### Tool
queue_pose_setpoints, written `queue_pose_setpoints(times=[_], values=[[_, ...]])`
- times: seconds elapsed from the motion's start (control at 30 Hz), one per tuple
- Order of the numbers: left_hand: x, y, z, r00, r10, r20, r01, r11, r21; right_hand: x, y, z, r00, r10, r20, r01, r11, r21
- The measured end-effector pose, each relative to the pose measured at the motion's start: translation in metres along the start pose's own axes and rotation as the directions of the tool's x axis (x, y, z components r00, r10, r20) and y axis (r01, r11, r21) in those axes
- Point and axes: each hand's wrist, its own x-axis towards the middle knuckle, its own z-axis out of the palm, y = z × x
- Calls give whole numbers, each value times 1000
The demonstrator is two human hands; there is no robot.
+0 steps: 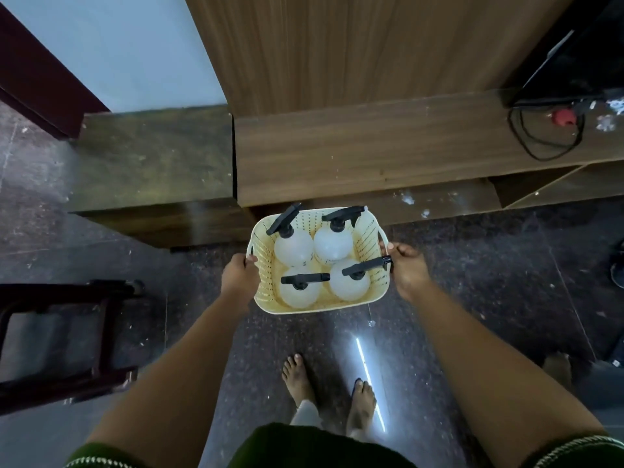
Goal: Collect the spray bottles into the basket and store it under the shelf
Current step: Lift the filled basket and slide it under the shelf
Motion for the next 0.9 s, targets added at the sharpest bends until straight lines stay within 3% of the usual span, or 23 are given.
queue_pose_setpoints(times=[0.23, 0.53, 0.73, 0.9], values=[[23, -76, 75, 999, -26, 35, 21, 991, 135, 49, 78, -23, 998, 57, 18, -54, 989, -136], [157, -110, 158, 986, 156, 51, -163, 911, 378, 197, 144, 6, 1000, 10, -26, -10, 1000, -10], [252, -92, 193, 951, 272, -147, -235, 945, 229, 295, 155, 66, 997, -55, -52, 61, 990, 130], [308, -70, 206, 912, 368, -181, -324, 917, 232, 355, 138, 100, 990, -83, -113, 99, 985, 138]])
